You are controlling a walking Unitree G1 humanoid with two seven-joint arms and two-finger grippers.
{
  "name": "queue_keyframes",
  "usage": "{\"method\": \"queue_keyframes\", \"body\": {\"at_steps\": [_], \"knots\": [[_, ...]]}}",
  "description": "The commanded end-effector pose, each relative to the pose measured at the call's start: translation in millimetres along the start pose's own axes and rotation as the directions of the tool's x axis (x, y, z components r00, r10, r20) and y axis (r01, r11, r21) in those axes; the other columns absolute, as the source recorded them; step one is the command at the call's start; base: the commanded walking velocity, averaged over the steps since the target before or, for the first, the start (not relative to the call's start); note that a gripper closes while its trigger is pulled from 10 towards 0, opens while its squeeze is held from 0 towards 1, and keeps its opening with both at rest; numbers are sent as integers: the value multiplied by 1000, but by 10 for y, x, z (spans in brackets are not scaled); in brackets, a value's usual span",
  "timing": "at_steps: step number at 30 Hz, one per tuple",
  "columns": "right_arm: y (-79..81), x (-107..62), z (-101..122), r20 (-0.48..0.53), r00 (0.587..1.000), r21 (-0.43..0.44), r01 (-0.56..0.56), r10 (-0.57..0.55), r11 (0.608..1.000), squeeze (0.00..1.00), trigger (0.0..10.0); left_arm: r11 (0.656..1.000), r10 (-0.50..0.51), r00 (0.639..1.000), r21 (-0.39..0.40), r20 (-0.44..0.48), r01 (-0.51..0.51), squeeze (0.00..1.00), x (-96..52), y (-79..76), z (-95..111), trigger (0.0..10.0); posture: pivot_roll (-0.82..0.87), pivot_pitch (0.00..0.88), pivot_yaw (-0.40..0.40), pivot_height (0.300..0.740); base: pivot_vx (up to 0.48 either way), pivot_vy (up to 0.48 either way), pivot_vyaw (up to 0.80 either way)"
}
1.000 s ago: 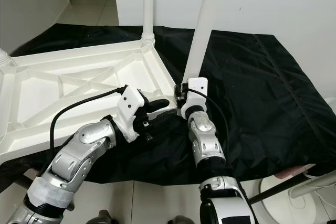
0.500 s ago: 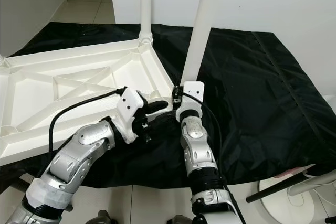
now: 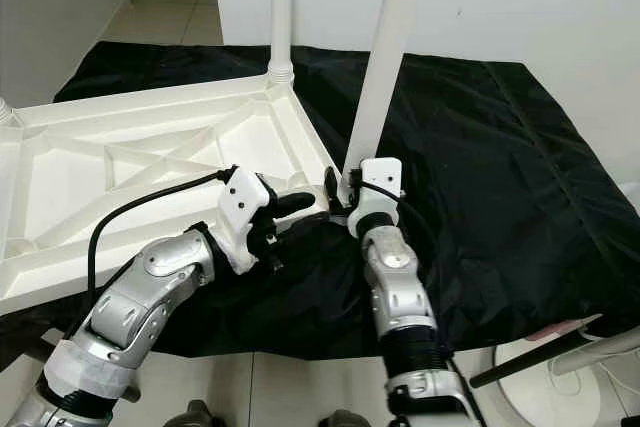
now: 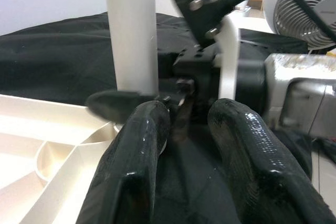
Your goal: Building children table
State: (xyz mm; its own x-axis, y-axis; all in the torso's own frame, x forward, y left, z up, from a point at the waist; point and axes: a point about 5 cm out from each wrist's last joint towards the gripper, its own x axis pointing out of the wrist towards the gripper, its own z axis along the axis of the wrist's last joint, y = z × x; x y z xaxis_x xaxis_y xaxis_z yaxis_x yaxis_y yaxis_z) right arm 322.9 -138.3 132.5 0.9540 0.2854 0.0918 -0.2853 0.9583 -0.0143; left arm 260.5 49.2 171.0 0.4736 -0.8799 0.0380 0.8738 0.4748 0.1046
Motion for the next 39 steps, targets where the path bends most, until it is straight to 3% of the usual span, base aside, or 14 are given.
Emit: {"method": "queue_keyframes", "body": {"at_steps": [1,7,9,16,17,18,19,21,22,33,34,39], "knots": [[22,7,-13,4,998,24,-69,68,997,0,10000,1000,-24,1000,17,-5,24,0,1,-18,15,10000,-17,0,-27,740,0,0,0],[-1,58,-29,-23,979,-47,-203,202,978,0,10000,999,-26,1000,18,-2,26,0,21,-13,24,10000,-17,0,-25,740,0,0,0],[-16,108,-54,-68,954,-79,-296,291,952,0,10000,999,-32,999,21,-2,32,0,20,-17,28,10000,-15,0,-24,740,0,0,0],[-93,187,-100,-155,913,-137,-399,378,907,0,10000,999,-31,999,32,-8,32,0,-3,4,33,10000,-3,0,-26,740,0,0,0],[-126,197,-116,-177,905,-145,-413,387,899,0,6196,999,-30,1000,33,-8,30,0,-6,6,36,10000,7,0,-30,740,0,0,0],[-126,197,-116,-177,905,-145,-413,387,899,0,6196,999,-30,1000,33,-8,30,0,-6,6,36,10000,7,0,-30,740,0,0,0],[-149,200,-131,-194,897,-145,-427,398,892,0,2863,999,-28,1000,33,-8,28,0,-9,5,37,10000,7,0,-30,740,0,0,0],[-149,200,-131,-194,897,-145,-427,398,892,0,2863,999,-28,1000,33,-8,28,0,-9,5,37,10000,7,0,-30,740,0,0,0],[-182,203,-138,-205,892,-141,-434,403,890,0,0,999,-25,1000,33,-8,25,0,-15,1,37,10000,16,0,-37,740,0,0,0],[-223,182,-181,-212,883,-87,-443,418,892,0,0,1000,-12,1000,29,-9,12,0,-31,-5,30,10000,18,0,-38,740,0,0,0],[-221,182,-184,-204,886,-70,-436,415,897,0,10000,1000,-12,1000,28,-9,12,0,-27,-4,30,10000,15,0,-37,740,0,0,0],[-223,195,-183,-186,909,-56,-389,373,919,0,10000,1000,-13,1000,26,-7,13,0,-21,-5,32,10000,9,0,-37,740,0,0,0]]}}
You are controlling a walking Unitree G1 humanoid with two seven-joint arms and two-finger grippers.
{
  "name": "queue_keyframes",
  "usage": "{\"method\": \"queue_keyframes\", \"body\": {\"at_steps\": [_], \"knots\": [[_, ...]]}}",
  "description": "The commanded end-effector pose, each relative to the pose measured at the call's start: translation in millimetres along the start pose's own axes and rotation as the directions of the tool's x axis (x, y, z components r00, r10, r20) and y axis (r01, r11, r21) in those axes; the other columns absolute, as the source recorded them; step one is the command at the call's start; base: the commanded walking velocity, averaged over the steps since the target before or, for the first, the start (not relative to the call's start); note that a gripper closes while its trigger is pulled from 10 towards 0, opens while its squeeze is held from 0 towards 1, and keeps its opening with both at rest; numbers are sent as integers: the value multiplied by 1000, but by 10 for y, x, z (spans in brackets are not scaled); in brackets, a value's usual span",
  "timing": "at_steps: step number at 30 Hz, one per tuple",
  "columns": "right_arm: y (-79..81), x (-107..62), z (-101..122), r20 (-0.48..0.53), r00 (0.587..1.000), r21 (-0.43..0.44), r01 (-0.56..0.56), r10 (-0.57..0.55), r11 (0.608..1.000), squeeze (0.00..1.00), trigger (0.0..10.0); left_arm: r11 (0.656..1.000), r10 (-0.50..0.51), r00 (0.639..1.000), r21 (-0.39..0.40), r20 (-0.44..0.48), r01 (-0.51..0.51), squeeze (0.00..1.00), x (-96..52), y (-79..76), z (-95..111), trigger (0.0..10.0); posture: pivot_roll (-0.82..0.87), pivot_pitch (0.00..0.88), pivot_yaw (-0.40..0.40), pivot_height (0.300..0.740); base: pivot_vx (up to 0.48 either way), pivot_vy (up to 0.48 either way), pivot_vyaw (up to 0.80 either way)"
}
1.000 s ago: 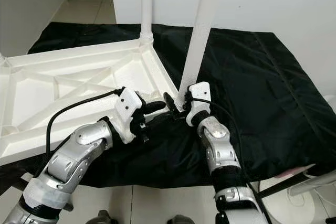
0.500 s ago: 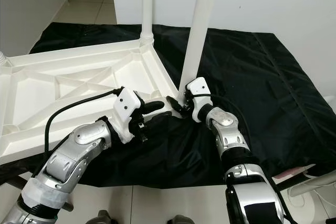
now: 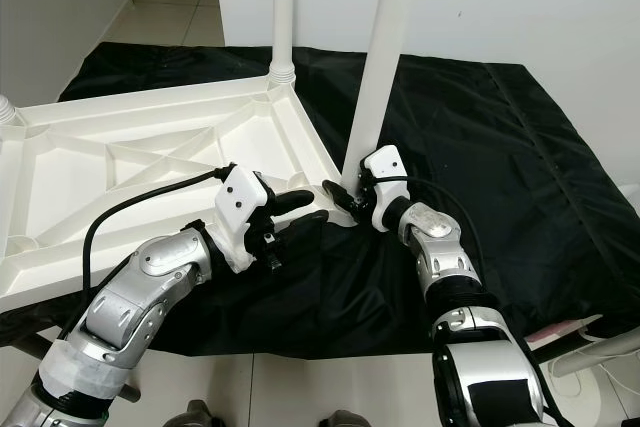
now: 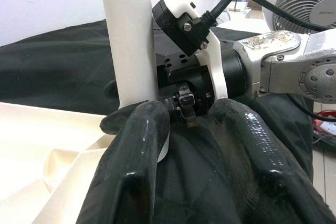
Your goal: Building children table
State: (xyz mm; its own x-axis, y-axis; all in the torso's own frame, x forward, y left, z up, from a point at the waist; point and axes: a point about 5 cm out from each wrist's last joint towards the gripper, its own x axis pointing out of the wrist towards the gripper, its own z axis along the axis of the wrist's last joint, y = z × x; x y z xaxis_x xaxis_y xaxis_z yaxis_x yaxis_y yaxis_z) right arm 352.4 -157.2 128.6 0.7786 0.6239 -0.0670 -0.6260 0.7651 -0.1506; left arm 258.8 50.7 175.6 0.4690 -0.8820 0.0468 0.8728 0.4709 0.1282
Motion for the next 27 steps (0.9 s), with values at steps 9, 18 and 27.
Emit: {"method": "queue_keyframes", "body": {"at_steps": [9,18,27], "knots": [[116,53,-106,-20,988,66,153,-152,986,0,10000,1000,-12,1000,0,-15,12,0,2,-10,-16,10000,1,0,-38,740,0,0,0],[288,113,-103,-55,857,140,515,-512,846,0,10000,1000,-16,1000,-4,-12,16,0,10,-18,-9,10000,-3,0,-37,740,0,0,0],[550,153,-89,-66,778,204,624,-625,755,0,10000,1000,-17,1000,-12,-7,16,0,26,-31,-7,10000,-8,0,-33,740,0,0,0]]}}
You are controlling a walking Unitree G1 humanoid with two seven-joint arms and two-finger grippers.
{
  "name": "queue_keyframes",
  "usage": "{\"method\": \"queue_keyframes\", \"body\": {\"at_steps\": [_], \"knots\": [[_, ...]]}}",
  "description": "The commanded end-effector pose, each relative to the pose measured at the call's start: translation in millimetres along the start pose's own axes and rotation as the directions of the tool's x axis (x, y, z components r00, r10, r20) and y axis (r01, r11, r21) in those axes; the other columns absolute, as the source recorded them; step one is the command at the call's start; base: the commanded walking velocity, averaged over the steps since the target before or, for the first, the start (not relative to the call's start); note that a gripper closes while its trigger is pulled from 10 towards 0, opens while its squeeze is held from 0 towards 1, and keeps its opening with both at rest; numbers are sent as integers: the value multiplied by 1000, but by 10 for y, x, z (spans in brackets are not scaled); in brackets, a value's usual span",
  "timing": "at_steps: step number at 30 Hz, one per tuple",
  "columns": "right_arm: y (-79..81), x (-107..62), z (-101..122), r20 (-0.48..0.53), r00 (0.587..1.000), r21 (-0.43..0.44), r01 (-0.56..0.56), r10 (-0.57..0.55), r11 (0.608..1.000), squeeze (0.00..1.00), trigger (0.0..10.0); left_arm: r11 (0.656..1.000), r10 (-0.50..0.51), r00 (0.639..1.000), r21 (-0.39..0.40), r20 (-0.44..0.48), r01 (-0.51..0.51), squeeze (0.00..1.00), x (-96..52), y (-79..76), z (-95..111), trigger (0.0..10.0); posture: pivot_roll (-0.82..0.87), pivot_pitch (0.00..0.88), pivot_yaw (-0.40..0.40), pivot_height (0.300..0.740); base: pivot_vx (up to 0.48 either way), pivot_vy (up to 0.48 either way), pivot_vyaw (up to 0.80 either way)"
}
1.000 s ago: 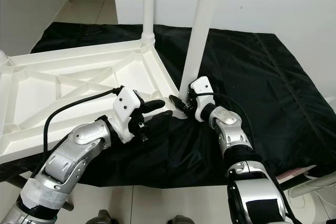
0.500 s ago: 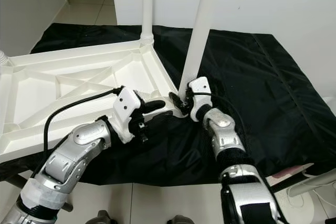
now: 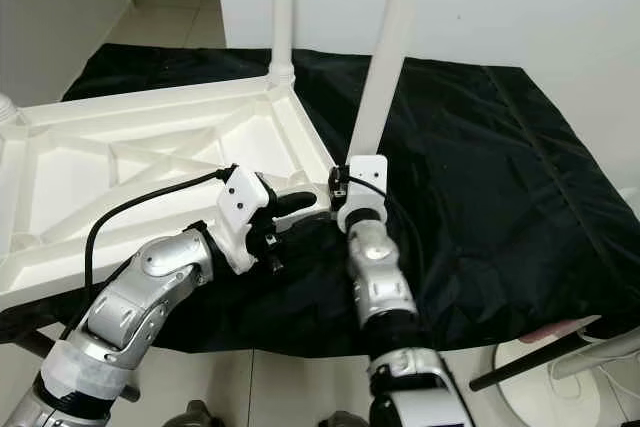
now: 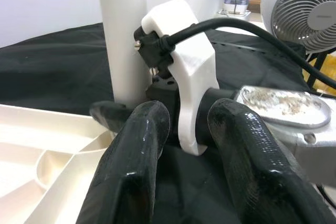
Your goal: Building children table
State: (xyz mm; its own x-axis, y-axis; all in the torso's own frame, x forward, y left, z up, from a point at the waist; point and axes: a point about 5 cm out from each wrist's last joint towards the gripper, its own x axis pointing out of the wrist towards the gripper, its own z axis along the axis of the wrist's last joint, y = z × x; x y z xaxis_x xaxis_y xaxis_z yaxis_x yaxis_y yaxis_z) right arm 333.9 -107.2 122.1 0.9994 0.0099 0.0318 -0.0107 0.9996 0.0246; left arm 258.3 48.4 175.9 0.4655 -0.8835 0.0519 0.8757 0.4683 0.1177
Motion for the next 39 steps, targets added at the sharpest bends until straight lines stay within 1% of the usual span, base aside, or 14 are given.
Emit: {"method": "queue_keyframes", "body": {"at_steps": [1,7,8,9,10,23,24,26,28,30,32,34,38,39], "knots": [[2,-47,-93,-46,999,17,5,-4,1000,0,10000,1000,-17,1000,-4,-12,17,0,15,-23,-9,10000,-16,0,-27,740,0,0,0],[-38,-55,-69,-43,999,17,19,-19,1000,0,10000,1000,-18,1000,-6,-11,18,0,11,-18,1,10000,-20,0,-19,740,0,0,0],[-36,-58,-60,-41,999,22,19,-18,1000,251,10000,1000,-17,1000,-7,-11,17,0,10,-17,2,10000,-20,0,-19,740,0,0,0],[-36,-58,-60,-41,999,22,19,-18,1000,251,10000,1000,-17,1000,-7,-11,17,0,10,-17,2,10000,-20,0,-19,740,0,0,0],[-37,-64,-46,-38,999,31,23,-21,999,1000,10000,1000,-16,1000,-7,-10,16,0,9,-18,3,10000,-21,0,-20,740,0,0,0],[-322,-14,127,51,987,5,-152,152,988,1000,10000,1000,-11,1000,-7,-8,11,0,22,-15,14,10000,-20,0,-19,740,0,0,0],[-365,2,149,53,979,-16,-194,194,981,0,10000,1000,-11,1000,-6,-8,11,0,24,-11,15,10000,-20,0,-19,740,0,0,0],[-365,2,149,53,979,-16,-194,194,981,0,10000,1000,-11,1000,-6,-8,11,0,24,-11,15,10000,-20,0,-19,740,0,0,0],[-393,46,157,19,919,-94,-391,394,916,0,10000,1000,-12,1000,-2,-8,12,0,34,0,17,10000,-24,0,-14,740,0,0,0],[-402,58,153,-5,886,-116,-460,463,880,0,10000,1000,-13,1000,-2,-7,13,0,38,2,18,10000,-24,0,-14,740,0,0,0],[-402,58,153,-5,886,-116,-460,463,880,0,10000,1000,-13,1000,-2,-7,13,0,38,2,18,10000,-24,0,-14,740,0,0,0],[-437,112,198,-35,830,-154,-556,557,817,0,10000,1000,-12,1000,3,-2,12,0,50,10,31,10000,-14,0,-19,740,0,0,0],[-456,158,200,-74,797,-181,-602,600,778,0,10000,1000,-6,1000,7,0,6,0,48,24,38,10000,-11,0,-20,740,0,0,0],[-460,174,176,-96,787,-189,-615,609,766,0,8941,1000,-4,1000,10,0,4,0,47,30,39,10000,-9,0,-20,740,0,0,0]]}}
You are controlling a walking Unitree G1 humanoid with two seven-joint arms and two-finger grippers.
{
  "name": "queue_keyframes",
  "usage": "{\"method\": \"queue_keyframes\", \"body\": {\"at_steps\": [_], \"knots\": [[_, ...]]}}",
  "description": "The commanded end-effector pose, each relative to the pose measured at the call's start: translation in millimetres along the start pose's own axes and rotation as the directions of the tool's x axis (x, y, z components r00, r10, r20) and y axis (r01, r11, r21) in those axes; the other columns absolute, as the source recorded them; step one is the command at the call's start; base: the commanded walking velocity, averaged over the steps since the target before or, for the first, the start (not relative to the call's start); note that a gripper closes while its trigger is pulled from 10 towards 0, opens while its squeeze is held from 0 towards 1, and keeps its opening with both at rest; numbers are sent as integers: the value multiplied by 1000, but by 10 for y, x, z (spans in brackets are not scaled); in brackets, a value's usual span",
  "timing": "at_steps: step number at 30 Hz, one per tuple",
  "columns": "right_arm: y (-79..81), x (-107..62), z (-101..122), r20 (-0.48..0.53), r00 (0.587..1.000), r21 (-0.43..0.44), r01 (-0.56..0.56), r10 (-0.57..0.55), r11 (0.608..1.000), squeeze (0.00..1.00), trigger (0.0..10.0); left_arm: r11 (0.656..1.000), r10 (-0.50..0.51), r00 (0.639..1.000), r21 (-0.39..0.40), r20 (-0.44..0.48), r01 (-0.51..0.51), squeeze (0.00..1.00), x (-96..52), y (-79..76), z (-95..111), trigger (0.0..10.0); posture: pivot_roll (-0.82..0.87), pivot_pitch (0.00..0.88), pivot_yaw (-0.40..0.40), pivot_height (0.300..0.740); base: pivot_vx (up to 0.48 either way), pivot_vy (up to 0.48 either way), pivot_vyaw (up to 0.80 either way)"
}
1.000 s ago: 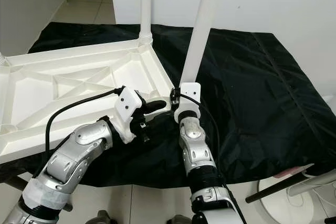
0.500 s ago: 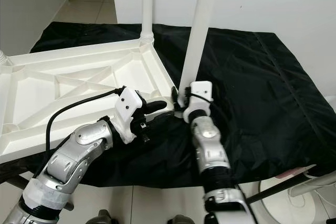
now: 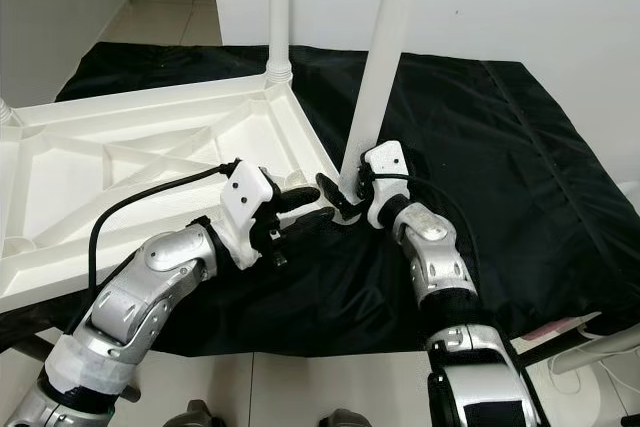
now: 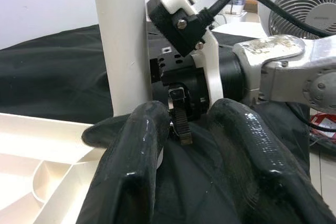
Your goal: Building children table
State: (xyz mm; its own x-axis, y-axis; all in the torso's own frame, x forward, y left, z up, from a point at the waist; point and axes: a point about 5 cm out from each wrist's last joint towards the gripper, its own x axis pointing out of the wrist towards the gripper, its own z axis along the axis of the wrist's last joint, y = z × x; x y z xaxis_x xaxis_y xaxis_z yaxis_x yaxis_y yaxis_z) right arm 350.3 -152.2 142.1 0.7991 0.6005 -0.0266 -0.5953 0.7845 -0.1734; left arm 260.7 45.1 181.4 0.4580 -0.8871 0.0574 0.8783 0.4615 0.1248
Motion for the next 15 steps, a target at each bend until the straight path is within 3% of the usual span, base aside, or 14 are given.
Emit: {"method": "queue_keyframes", "body": {"at_steps": [1,2,3,15], "knots": [[-10,0,-32,-25,999,-17,-29,29,999,0,8941,1000,3,1000,3,-6,-3,0,4,18,-13,10000,-9,0,-20,740,0,0,0],[-13,8,-63,-42,998,-18,-39,38,999,0,3216,1000,5,1000,4,-6,-4,0,4,21,-11,10000,-7,0,-20,740,0,0,0],[-16,9,-95,-59,997,-14,-43,42,999,0,0,1000,5,1000,6,-5,-5,0,6,21,-7,10000,-7,0,-20,740,0,0,0],[-59,-49,-201,-98,992,13,-74,75,997,0,0,1000,6,1000,11,-4,-6,0,2,40,2,10000,-8,0,-12,740,0,0,0]]}}
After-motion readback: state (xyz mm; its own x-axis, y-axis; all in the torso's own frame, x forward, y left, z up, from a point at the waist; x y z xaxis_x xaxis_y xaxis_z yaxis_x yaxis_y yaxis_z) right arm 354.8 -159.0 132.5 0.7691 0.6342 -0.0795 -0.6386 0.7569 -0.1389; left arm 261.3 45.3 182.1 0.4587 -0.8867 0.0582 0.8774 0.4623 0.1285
